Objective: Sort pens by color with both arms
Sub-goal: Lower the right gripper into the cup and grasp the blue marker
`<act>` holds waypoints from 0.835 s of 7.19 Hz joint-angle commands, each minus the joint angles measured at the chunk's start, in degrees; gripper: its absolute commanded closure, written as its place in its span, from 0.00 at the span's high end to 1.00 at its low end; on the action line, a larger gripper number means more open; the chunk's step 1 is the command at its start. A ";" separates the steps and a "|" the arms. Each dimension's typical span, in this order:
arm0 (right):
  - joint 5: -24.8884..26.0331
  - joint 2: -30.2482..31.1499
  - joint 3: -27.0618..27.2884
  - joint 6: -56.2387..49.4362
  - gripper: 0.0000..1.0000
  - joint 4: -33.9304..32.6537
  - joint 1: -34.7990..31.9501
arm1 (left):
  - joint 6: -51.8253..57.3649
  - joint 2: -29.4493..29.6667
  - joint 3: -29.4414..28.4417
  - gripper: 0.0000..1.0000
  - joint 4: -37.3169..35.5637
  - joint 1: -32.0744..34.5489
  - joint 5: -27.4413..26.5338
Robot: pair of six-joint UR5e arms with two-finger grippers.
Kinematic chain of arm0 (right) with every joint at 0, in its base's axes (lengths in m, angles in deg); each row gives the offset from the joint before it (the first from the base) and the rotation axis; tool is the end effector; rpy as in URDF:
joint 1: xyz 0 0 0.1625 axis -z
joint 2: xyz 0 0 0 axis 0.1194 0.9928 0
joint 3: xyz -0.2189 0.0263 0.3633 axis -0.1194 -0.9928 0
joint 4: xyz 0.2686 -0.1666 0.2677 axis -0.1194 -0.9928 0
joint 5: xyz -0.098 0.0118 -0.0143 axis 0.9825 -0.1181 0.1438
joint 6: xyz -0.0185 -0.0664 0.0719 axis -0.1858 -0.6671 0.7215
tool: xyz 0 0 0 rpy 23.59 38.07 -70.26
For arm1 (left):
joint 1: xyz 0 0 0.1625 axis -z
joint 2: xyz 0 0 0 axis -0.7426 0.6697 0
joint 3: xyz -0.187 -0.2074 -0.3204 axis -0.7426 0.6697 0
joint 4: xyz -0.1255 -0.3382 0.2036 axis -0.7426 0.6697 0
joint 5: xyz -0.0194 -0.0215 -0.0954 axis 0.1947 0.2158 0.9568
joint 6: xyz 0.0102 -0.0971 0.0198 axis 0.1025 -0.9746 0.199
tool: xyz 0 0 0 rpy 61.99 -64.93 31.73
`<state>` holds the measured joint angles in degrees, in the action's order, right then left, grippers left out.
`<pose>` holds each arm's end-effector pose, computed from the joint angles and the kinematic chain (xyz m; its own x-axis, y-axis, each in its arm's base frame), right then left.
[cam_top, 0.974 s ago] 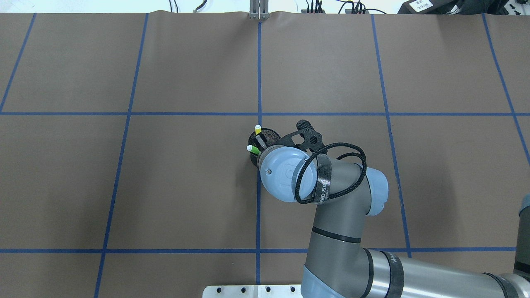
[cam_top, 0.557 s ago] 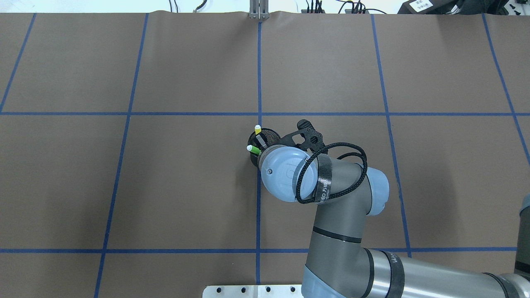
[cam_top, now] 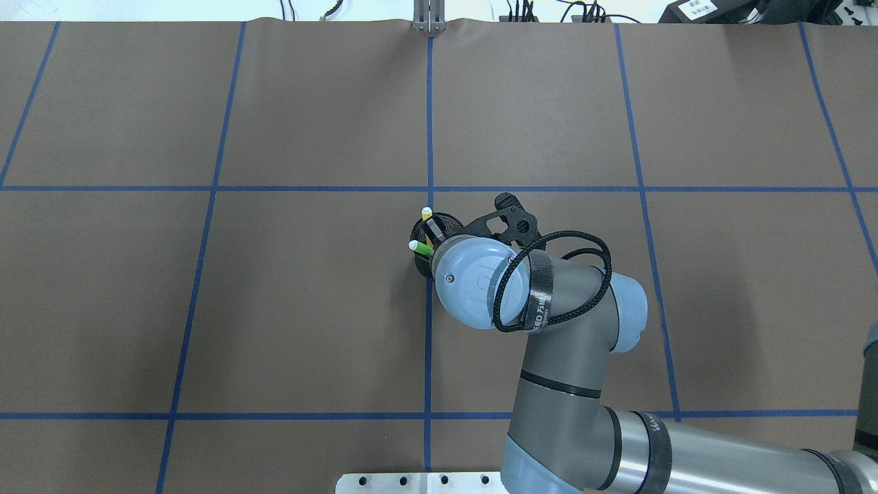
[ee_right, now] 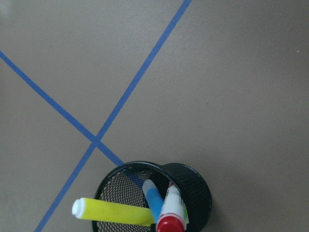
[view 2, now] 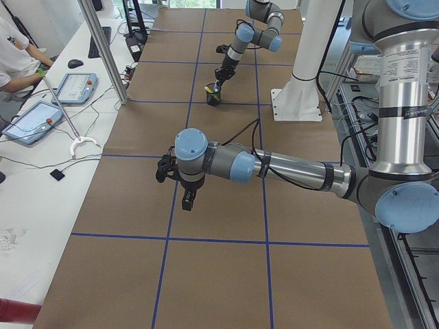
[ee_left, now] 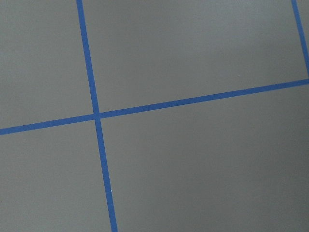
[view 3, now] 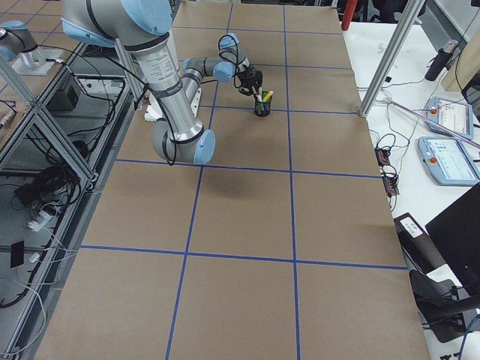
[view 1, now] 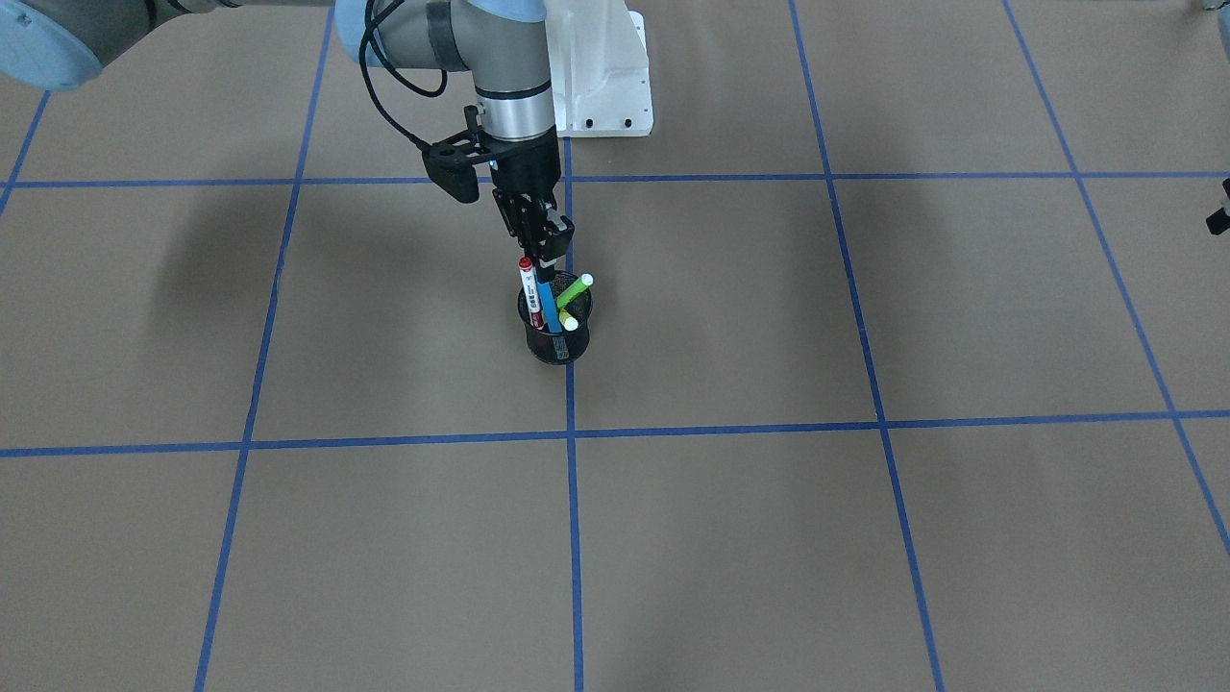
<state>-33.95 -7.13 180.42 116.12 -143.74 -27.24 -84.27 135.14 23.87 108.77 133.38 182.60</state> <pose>-0.5589 -0.3669 0.1744 0.1288 0.7414 0.6586 -0.7275 0.5220 -0.4453 -0.0200 -0.4738 0.5541 0.6375 0.1720 -0.7510 -0.0304 0.9796 0.1986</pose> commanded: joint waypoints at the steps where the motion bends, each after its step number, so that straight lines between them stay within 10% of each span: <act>1: -0.01 -0.29 0.34 -0.67 0.00 0.01 -0.09 | 0.00 0.00 0.00 1.00 0.00 0.00 0.00; 6: 0.69 -1.08 14.47 -7.71 0.00 -13.31 -1.06 | 0.00 0.00 0.09 1.00 0.00 0.00 0.00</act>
<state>-33.33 -7.77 190.95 109.53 -152.40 -28.14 -84.27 135.14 23.95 108.77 133.38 182.60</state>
